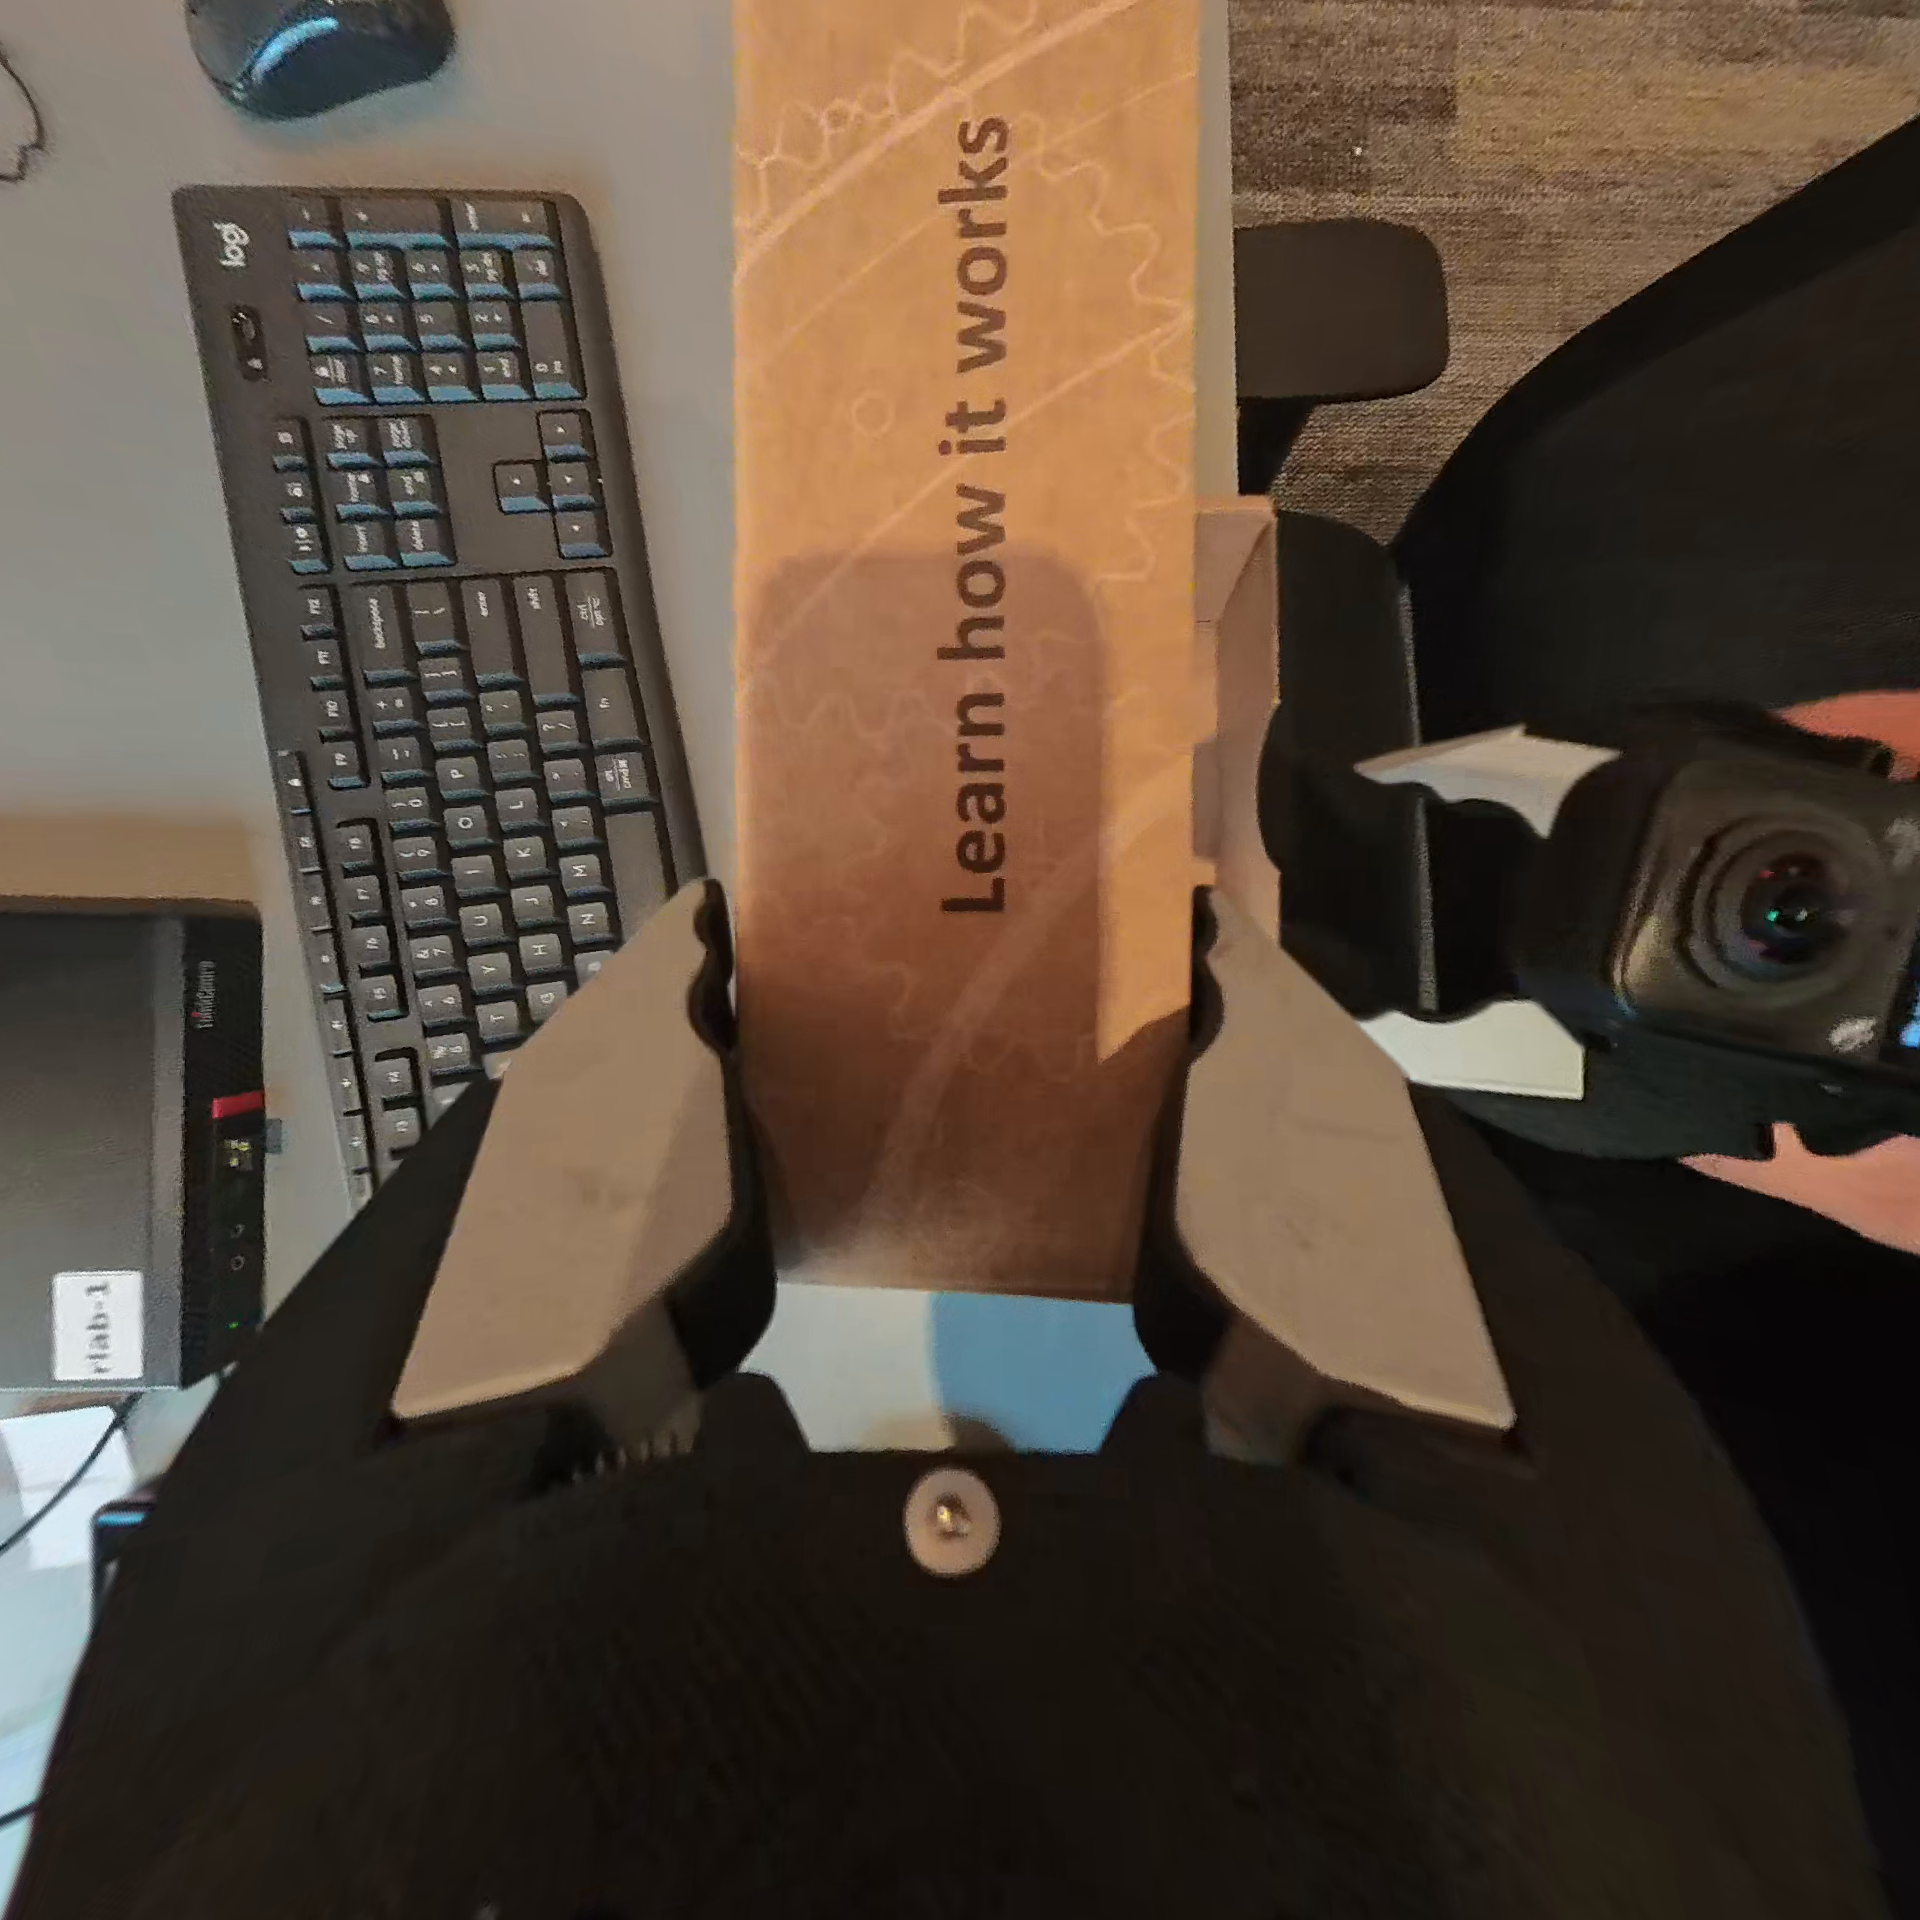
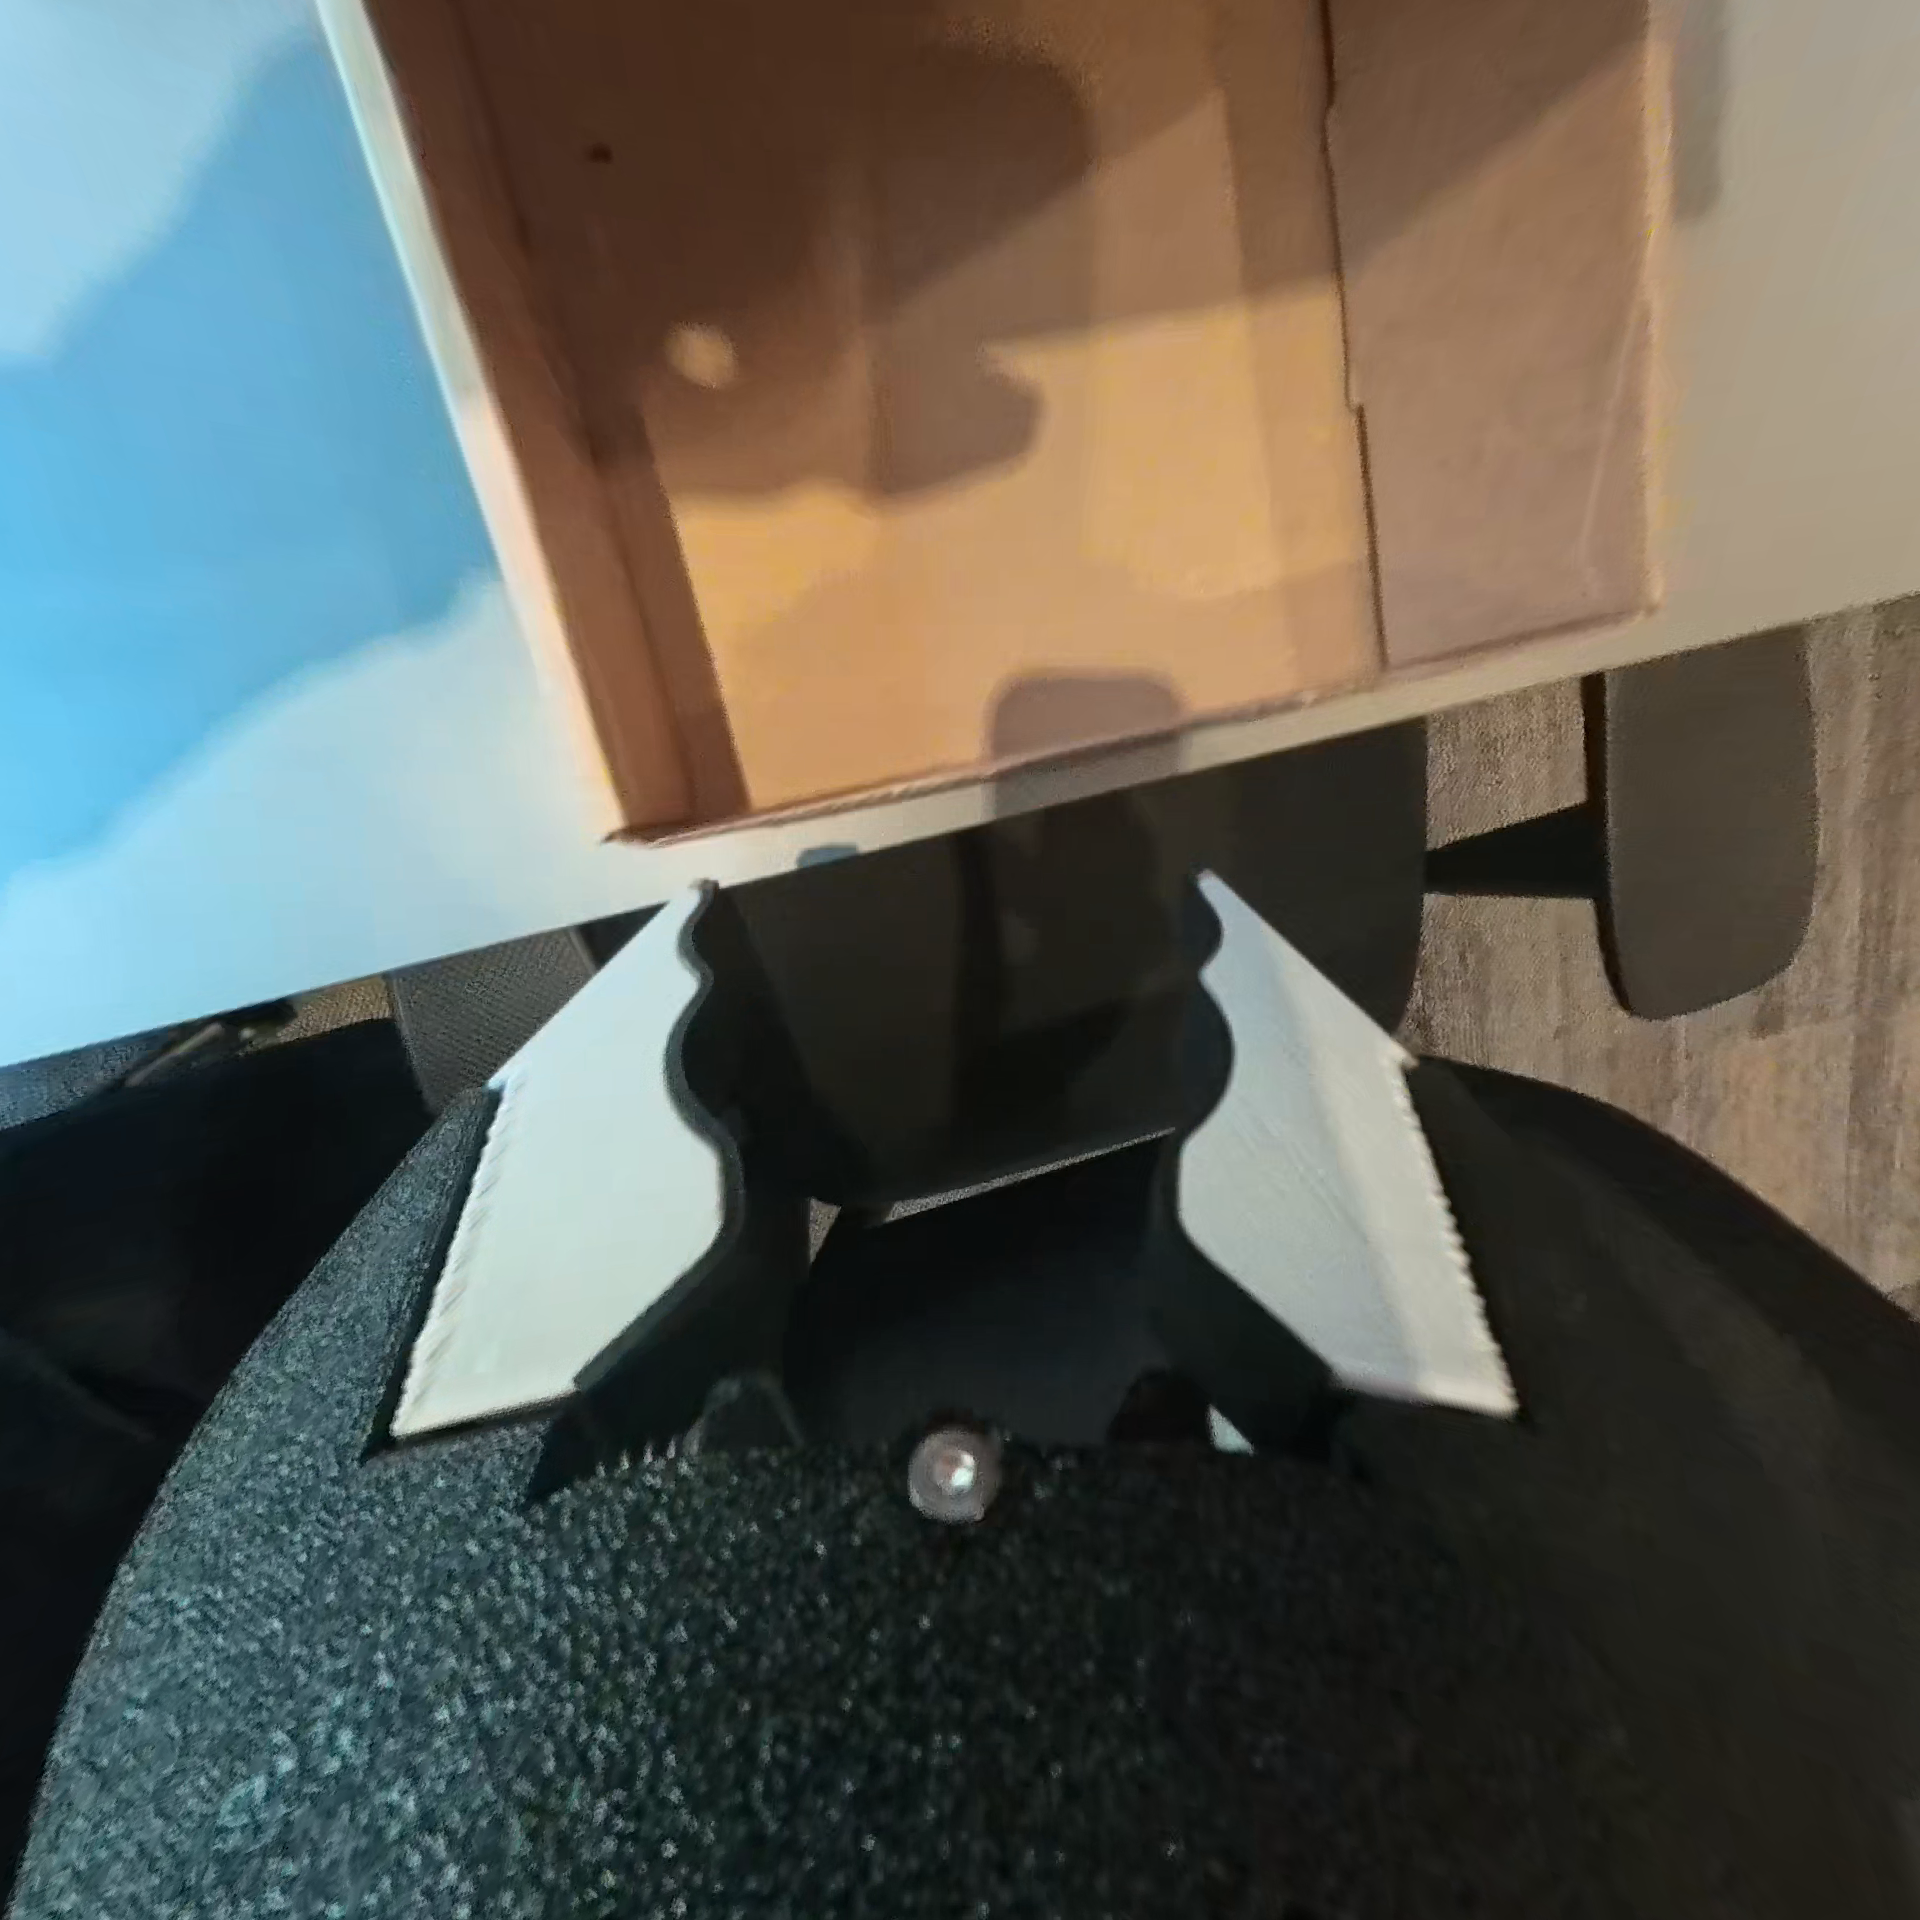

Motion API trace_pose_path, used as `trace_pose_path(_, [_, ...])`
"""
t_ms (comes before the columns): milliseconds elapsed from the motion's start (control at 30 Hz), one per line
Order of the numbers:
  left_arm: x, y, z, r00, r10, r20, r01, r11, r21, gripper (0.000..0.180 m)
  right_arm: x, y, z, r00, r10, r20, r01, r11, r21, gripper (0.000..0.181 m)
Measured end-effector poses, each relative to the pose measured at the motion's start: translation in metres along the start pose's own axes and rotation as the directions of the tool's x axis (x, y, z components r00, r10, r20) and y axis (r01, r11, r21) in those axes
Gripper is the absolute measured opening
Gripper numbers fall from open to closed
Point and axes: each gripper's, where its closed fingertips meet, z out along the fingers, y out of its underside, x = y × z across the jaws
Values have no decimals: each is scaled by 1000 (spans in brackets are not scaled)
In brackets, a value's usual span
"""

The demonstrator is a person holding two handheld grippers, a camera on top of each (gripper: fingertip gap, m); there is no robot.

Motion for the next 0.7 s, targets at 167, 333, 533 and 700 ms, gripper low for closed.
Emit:
trace_pose_path(167, [6, -2, -2, 999, -38, -32, 39, 999, 15, 87, -10, 15, -3, 999, 35, 37, -35, 999, 12, 86])
trace_pose_path(333, [10, 0, -5, 997, -65, -49, 66, 998, 22, 86, -12, 25, -1, 997, 53, 47, -53, 999, 0, 86])
trace_pose_path(533, [12, 2, -9, 990, -131, -56, 134, 990, 44, 86, -26, 38, 0, 989, 114, 95, -114, 993, -6, 87])
trace_pose_path(700, [15, 7, -15, 975, -206, -81, 211, 975, 64, 86, -31, 57, 11, 977, 178, 114, -173, 984, -51, 87])
